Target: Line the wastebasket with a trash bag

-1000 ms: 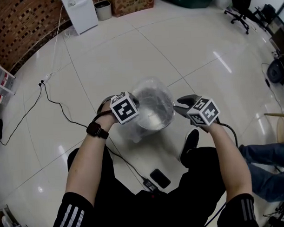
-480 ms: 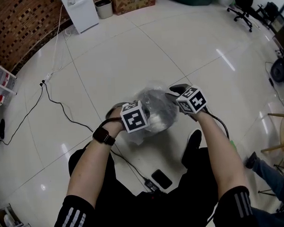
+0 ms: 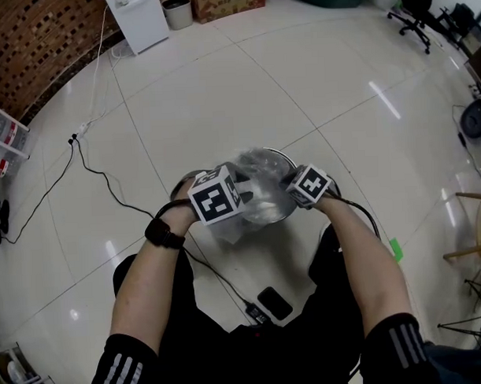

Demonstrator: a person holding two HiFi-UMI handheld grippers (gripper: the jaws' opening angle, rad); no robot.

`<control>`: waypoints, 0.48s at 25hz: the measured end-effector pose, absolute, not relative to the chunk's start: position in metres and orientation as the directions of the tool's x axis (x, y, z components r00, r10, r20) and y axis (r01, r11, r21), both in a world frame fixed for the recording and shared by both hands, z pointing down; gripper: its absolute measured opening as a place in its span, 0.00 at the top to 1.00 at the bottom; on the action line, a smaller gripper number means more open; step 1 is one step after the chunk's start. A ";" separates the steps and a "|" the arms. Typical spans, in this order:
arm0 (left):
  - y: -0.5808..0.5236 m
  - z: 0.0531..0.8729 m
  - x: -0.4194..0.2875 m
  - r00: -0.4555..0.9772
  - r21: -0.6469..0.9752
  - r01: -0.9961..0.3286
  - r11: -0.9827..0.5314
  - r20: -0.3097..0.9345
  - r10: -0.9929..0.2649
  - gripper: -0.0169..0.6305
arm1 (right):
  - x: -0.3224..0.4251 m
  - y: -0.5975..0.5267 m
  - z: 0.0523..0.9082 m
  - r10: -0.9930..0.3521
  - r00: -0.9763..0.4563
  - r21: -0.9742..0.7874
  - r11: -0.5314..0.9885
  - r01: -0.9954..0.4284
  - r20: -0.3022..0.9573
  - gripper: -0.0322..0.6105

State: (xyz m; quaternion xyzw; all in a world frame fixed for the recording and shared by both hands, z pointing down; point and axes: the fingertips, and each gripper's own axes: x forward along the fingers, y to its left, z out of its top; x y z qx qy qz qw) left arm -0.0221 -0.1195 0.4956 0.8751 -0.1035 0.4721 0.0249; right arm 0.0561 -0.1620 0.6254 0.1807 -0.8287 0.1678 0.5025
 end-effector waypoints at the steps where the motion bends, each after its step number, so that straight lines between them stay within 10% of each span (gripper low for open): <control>1: -0.122 0.490 -0.028 0.537 -0.060 -0.217 -0.974 0.826 -0.171 0.77 | 0.052 -0.161 0.628 -0.126 -0.420 -0.089 0.885 -0.458 0.899 0.92; 12: -0.124 0.554 -0.136 0.313 -0.011 -0.388 -0.921 0.939 -0.143 0.70 | 0.033 -0.163 0.651 -0.112 -0.347 -0.026 0.929 -0.370 0.931 0.92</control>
